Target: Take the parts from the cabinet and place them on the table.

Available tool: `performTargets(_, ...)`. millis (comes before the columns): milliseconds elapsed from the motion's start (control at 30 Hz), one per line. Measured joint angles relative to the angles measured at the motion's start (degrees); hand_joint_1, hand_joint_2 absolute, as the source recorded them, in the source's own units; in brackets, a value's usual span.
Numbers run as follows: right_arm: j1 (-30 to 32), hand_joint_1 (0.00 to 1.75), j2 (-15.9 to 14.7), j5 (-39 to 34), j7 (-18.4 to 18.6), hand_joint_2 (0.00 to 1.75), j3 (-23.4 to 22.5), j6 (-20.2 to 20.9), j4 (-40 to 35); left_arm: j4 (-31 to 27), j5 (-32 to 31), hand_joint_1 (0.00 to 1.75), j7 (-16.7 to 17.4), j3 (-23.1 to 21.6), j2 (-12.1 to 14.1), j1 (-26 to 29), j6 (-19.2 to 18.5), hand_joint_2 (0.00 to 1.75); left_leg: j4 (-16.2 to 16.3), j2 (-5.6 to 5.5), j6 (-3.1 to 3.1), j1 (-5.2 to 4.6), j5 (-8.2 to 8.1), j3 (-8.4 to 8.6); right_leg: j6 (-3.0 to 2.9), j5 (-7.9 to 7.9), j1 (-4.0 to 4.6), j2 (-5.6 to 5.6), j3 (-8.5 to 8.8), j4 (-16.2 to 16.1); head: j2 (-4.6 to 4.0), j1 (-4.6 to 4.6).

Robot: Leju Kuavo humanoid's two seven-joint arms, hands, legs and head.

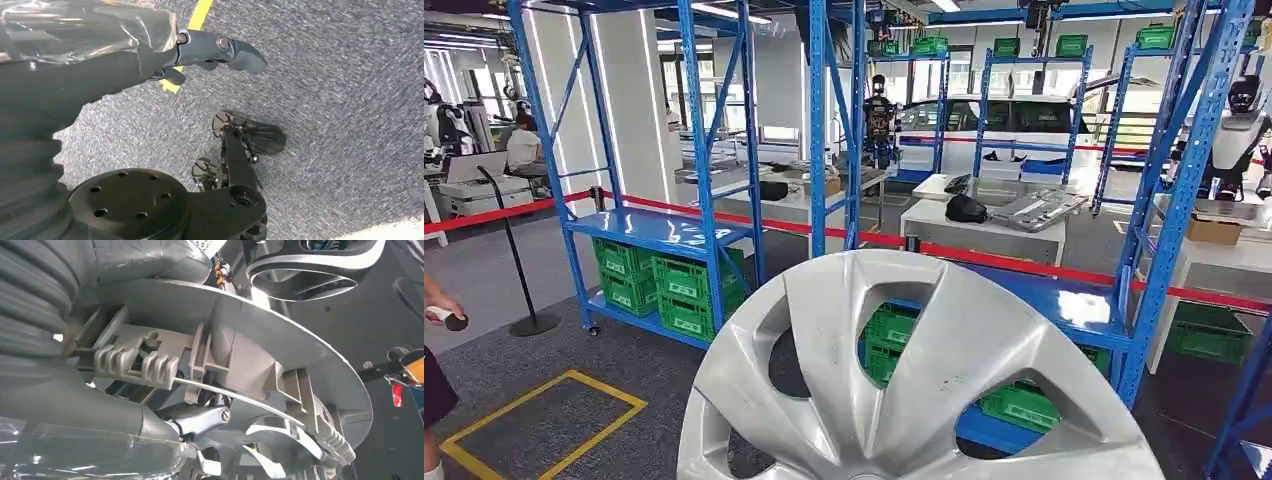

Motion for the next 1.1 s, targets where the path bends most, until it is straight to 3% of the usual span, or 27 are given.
performTargets(67, 0.0, 1.75, 0.0, 0.2, 0.0, 1.75, 0.0, 0.0, -0.2, -0.4, -0.3, 0.0, 0.1, 0.1, 0.0, 0.0, 0.0, 1.75, 0.2, -0.7, -0.17, 0.01, -0.09, 0.08, 0.64, 4.24, -0.14, 0.46, 5.23, -10.9, 0.0, 0.0)
performTargets(100, 0.0, 1.75, 0.0, 0.3, 0.0, 1.75, 0.0, 0.0, -0.2, -0.4, -0.6, 0.0, 0.1, 0.1, 0.0, 0.0, 0.1, 1.75, 0.5, -0.89, -0.48, -0.16, -0.19, -0.25, 0.03, 4.53, -0.16, 1.32, 6.32, -13.7, 0.0, 0.07)
performTargets(133, 0.0, 1.75, 0.1, 0.3, 0.0, 1.75, 0.0, 0.0, -0.3, -0.5, -0.6, 0.0, 0.1, 0.2, 0.0, 0.1, 0.1, 1.75, 0.8, -1.1, -0.83, -0.48, -0.31, -0.49, -0.61, 4.91, 0.0, 0.94, 6.48, -13.8, 0.0, 0.0)
performTargets(233, 0.0, 1.75, 0.1, 0.4, 0.0, 1.75, 0.0, 0.0, -0.4, -0.5, -0.8, 0.0, 0.3, 0.5, 0.1, 0.4, 0.1, 1.75, 0.6, -1.09, -1.69, -0.16, -0.13, -0.71, -1.61, 5.13, 0.37, 0.87, 6.23, -13.7, 0.0, -0.09)
performTargets(267, 0.0, 1.75, 0.1, 0.4, 0.0, 1.75, 0.0, 0.0, -0.4, -0.5, -0.8, 0.0, 0.3, 0.5, 0.1, 0.5, 0.1, 1.75, 1.2, -0.63, -2.07, 0.08, -0.65, -1.24, -1.99, 5.37, -0.28, 0.71, 6.37, -14.0, 0.0, -0.09)
performTargets(300, 0.0, 1.75, 0.2, 0.4, 0.0, 1.75, -0.1, 0.0, -0.4, -0.6, -1.0, 0.0, 0.3, 0.5, 0.1, 0.5, 0.1, 1.75, 2.9, 0.18, -2.42, 0.0, -1.9, -1.84, -2.36, 5.35, -0.2, 0.62, 6.42, -14.0, 0.0, -0.21)
performTargets(333, 0.0, 1.75, 0.2, 0.4, 0.0, 1.75, -0.1, 0.0, -0.4, -0.7, -1.1, 0.0, 0.3, 0.5, 0.1, 0.4, 0.1, 1.75, 6.7, 0.61, -2.7, 0.18, -4.16, -3.49, -2.5, 5.27, -0.15, 0.47, 6.42, -14.0, 0.0, -0.35)
performTargets(400, 0.1, 1.75, 0.3, 0.5, 0.0, 1.75, -0.1, 0.0, -0.4, -0.7, -1.2, 0.0, 0.3, 0.5, 0.2, 0.4, 0.1, 1.75, 16.5, 0.9, -3.11, 0.4, -8.32, -7.99, -2.52, 5.25, -0.05, 0.21, 6.37, -14.0, 0.0, -0.33)
performTargets(433, 0.2, 1.75, 0.3, 0.5, 0.0, 1.75, -0.1, 0.0, -0.4, -0.7, -1.2, 0.0, 0.4, 0.5, 0.2, 0.5, 0.1, 1.75, 19.4, 0.96, -3.18, 0.44, -8.97, -9.39, -2.53, 5.25, 0.0, 0.05, 6.37, -14.0, 0.0, -0.35)
performTargets(467, 0.3, 1.75, 0.3, 0.5, 0.0, 1.75, -0.1, 0.0, -0.4, -0.7, -1.2, 0.0, 0.4, 0.5, 0.1, 0.5, 0.1, 1.75, 19.3, 0.98, -3.14, 0.46, -8.16, -9.39, -2.52, 5.24, 0.01, -0.12, 6.41, -14.0, 0.0, -0.35)
performTargets(500, 0.3, 1.75, 0.3, 0.5, 0.0, 1.75, -0.1, 0.0, -0.4, -0.7, -1.4, 0.0, 0.4, 0.5, 0.2, 0.5, 0.1, 1.75, 16.2, 1.02, -3.03, 0.46, -6.2, -7.92, -2.51, 5.23, 0.03, -0.2, 6.46, -14.0, 0.0, -0.35)
performTargets(567, 0.3, 1.75, 0.3, 0.5, 0.0, 1.75, -0.1, 0.0, -0.4, -0.7, -1.6, 0.0, 0.4, 0.7, 0.2, 0.4, 0.1, 1.75, 5.4, 1.51, -2.55, 0.36, -1.36, -2.19, -2.48, 5.21, 0.1, -0.35, 6.71, -14.0, 0.0, -0.35)
performTargets(600, 0.3, 1.75, 0.3, 0.5, 0.0, 1.75, -0.1, 0.0, -0.4, -0.7, -1.6, 0.0, 0.4, 0.8, 0.2, 0.3, 0.1, 1.75, 1.3, 2.48, -2.11, 0.14, -0.94, -0.11, -2.46, 5.21, 0.13, -0.43, 6.77, -14.0, 0.0, -0.35)
performTargets(633, 0.2, 1.75, 0.3, 0.5, 0.0, 1.75, -0.1, 0.0, -0.4, -0.8, -1.6, 0.0, 0.4, 0.9, 0.2, 0.2, 0.1, 1.75, 0.7, 2.65, -1.89, -0.31, -1.27, 0.13, -2.24, 5.13, 0.8, -0.53, 6.55, -13.8, 0.0, -0.31)
performTargets(700, 0.4, 1.75, 0.3, 0.6, 0.0, 1.75, -0.1, 0.0, -0.4, -0.8, -1.6, 0.0, 0.4, 1.0, 0.3, 0.2, 0.1, 1.75, 0.8, 2.19, -1.59, -0.54, -1.27, -0.24, -1.87, 5.24, 0.46, -0.81, 6.47, -14.0, 0.0, -0.26)
performTargets(733, 0.3, 1.75, 0.3, 0.6, 0.0, 1.75, -0.1, 0.0, -0.4, -0.8, -1.6, 0.0, 0.4, 1.0, 0.3, 0.2, 0.1, 1.75, 0.6, 1.97, -1.24, -0.64, -1.1, -0.29, -1.39, 5.36, 0.42, -0.98, 6.56, -14.2, 0.0, -0.33)
performTargets(767, 0.3, 1.75, 0.3, 0.6, 0.0, 1.75, -0.1, 0.0, -0.5, -0.8, -1.6, 0.0, 0.4, 1.1, 0.3, 0.2, 0.1, 1.75, -0.2, 1.79, -0.55, -0.03, -0.43, 0.53, -1.17, 5.12, 0.55, -1.03, 6.36, -13.9, 0.0, -0.35)
performTargets(800, 0.3, 1.75, 0.2, 0.6, 0.0, 1.75, -0.1, 0.0, -0.5, -0.8, -1.6, 0.0, 0.4, 1.2, 0.2, 0.2, 0.1, 1.75, -0.6, 1.66, -0.35, -0.08, -0.22, 0.62, -1.14, 4.34, 0.47, -0.62, 5.74, -12.8, 0.0, -0.24)
performTargets(867, 0.3, 1.75, 0.0, 0.6, 0.0, 1.75, -0.2, 0.1, -0.5, -0.8, -1.7, 0.0, 0.4, 1.4, 0.2, 0.0, 0.1, 1.75, -0.6, 1.31, 0.04, -0.01, 0.03, 0.42, -1.61, 0.97, 0.39, -0.27, 2.78, -6.3, 0.0, -0.15)
performTargets(900, 0.4, 1.75, -0.1, 0.6, 0.0, 1.75, -0.2, 0.2, -0.4, -0.8, -1.7, 0.0, 0.4, 1.4, 0.2, 0.0, 0.1, 1.75, -0.6, 1.06, 0.07, -0.04, 0.05, 0.29, -1.72, -1.13, 0.36, -0.16, 0.05, -0.5, 0.0, -0.09)
performTargets(933, 0.4, 1.75, -0.2, 0.6, 0.0, 1.75, -0.2, 0.3, -0.3, -0.8, -1.7, 0.0, 0.4, 1.4, 0.2, 0.0, 0.1, 1.75, -0.5, 0.84, 0.07, -0.05, 0.05, 0.23, -1.53, -2.28, 0.37, -0.06, -1.81, 3.4, 0.0, -0.09)
performTargets(967, 0.4, 1.75, -0.3, 0.5, 0.0, 1.75, -0.2, 0.4, -0.2, -0.8, -1.7, 0.0, 0.4, 1.4, 0.2, 0.1, 0.1, 1.75, -0.5, 0.61, 0.07, -0.05, 0.05, 0.24, -1.09, -2.25, 0.32, -0.03, -2.44, 4.6, 0.0, -0.07)
performTargets(1000, 0.4, 1.75, -0.4, 0.4, -0.1, 1.75, -0.2, 0.5, -0.1, -0.8, -1.8, 0.0, 0.4, 1.4, 0.2, 0.1, 0.1, 1.75, -0.5, 0.35, 0.06, -0.03, 0.05, 0.28, -0.64, -1.37, 0.2, -0.03, -1.74, 3.1, 0.0, -0.04)
performTargets(1033, 0.3, 1.75, -0.4, 0.4, -0.2, 1.75, -0.2, 0.5, -0.1, -0.8, -1.8, 0.0, 0.4, 1.5, 0.1, 0.0, 0.1, 1.75, -0.4, -0.03, -0.03, 0.0, 0.0, 0.33, 0.11, 0.96, -0.02, -0.01, 0.7, -2.0, 0.0, -0.04)
performTargets(1067, 0.3, 1.75, -0.5, 0.3, -0.3, 1.75, -0.2, 0.5, -0.1, -0.8, -1.8, 0.0, 0.4, 1.5, 0.0, 0.0, 0.1, 1.75, -0.3, -0.28, -0.11, 0.03, -0.05, 0.38, 0.48, 2.62, -0.19, 0.04, 2.7, -6.1, 0.0, -0.04)
performTargets(1100, 0.3, 1.75, -0.5, 0.3, -0.4, 1.75, -0.2, 0.6, -0.1, -0.8, -1.8, 0.0, 0.4, 1.5, -0.1, 0.0, 0.0, 1.75, 0.0, -0.65, -0.42, 0.04, -0.25, 0.39, 0.8, 4.85, -0.49, 0.56, 5.9, -12.6, 0.0, -0.02)
